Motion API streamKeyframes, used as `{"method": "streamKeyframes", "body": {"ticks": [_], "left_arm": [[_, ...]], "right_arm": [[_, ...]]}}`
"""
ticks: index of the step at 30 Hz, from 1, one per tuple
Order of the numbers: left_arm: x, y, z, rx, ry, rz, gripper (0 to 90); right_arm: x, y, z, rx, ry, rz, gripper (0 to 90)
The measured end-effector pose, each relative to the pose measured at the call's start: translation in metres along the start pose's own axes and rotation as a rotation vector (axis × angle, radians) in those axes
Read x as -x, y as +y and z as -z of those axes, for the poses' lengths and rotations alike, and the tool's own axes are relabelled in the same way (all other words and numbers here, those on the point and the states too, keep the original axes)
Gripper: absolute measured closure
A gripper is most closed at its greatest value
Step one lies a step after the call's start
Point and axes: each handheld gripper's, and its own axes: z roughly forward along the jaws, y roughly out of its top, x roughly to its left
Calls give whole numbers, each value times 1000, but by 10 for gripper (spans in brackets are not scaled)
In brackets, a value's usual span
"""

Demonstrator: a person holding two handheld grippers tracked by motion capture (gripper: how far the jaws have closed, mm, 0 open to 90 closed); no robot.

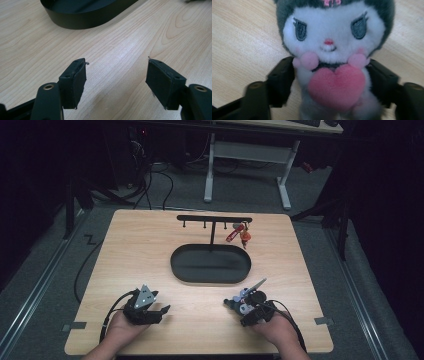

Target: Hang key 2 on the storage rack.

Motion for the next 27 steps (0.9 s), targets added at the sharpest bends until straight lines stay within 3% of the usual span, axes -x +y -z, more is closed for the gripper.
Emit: {"method": "streamKeyframes", "body": {"ticks": [2,6,13,27], "left_arm": [[-1,1,0,2,-4,-4,329],[-2,0,-2,-1,-9,4,329],[-1,2,-4,4,-15,-9,330],[-2,3,-3,14,4,-12,315]], "right_arm": [[0,0,2,13,9,0,428],[2,2,4,4,25,1,464],[-4,7,16,-4,37,26,472],[-5,24,43,0,91,26,473]]}}
